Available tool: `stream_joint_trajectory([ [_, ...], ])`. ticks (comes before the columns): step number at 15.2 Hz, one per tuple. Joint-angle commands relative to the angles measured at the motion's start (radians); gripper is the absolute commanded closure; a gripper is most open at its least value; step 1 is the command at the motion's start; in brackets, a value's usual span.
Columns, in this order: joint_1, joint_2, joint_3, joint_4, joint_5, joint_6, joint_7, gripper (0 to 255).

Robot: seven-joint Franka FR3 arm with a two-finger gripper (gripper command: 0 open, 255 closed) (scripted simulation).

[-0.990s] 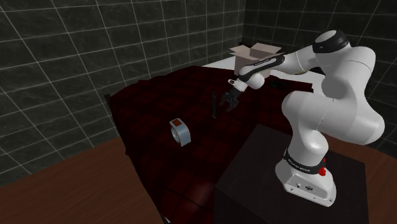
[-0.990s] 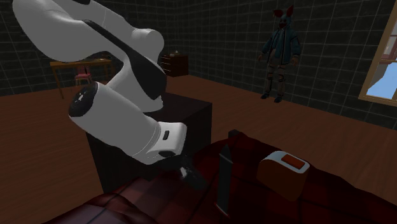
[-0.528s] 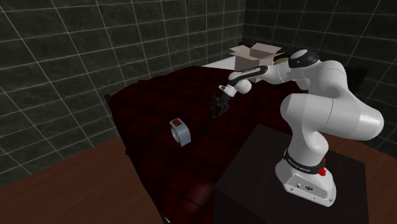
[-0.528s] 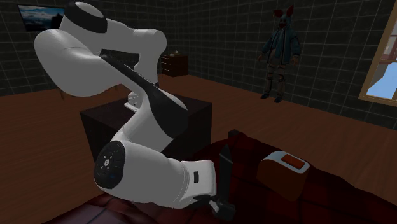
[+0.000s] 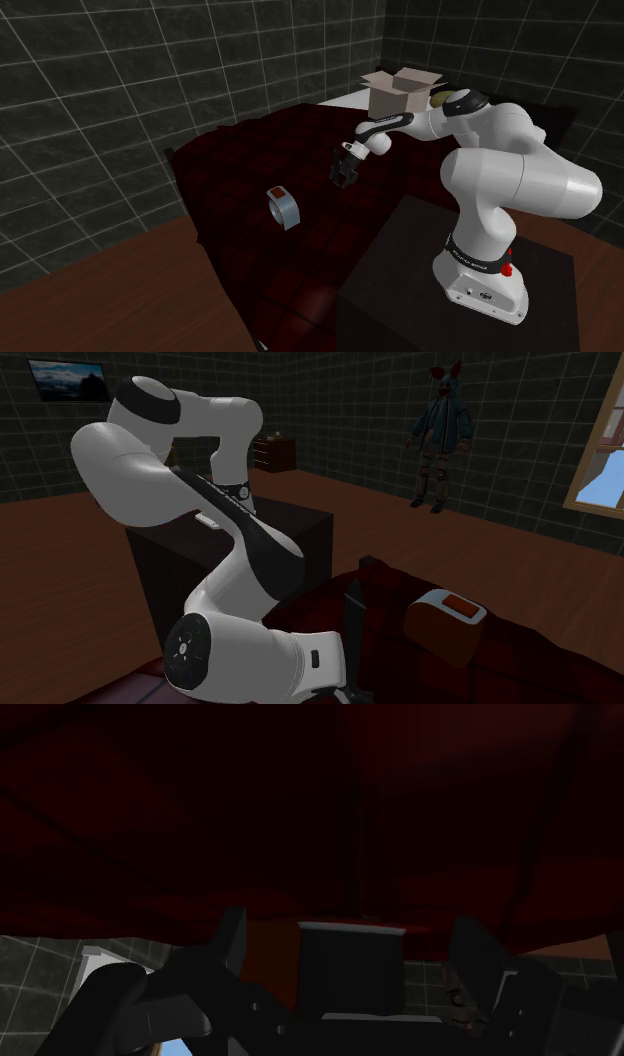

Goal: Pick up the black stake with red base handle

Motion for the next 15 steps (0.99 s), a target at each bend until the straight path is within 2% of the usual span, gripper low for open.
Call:
stream_joint_trajectory([
  [1, 0.003, -0.007, -0.003, 0.007, -0.001, 0.001, -0.004, 0],
  [2, 0.003, -0.008, -0.004, 0.009, -0.001, 0.001, -0.006, 255],
  [11, 0.003, -0.007, -0.003, 0.007, -0.001, 0.001, -0.004, 255],
  [15, -0.018, 0.032, 0.014, -0.034, 0.005, -0.004, 0.016, 255],
])
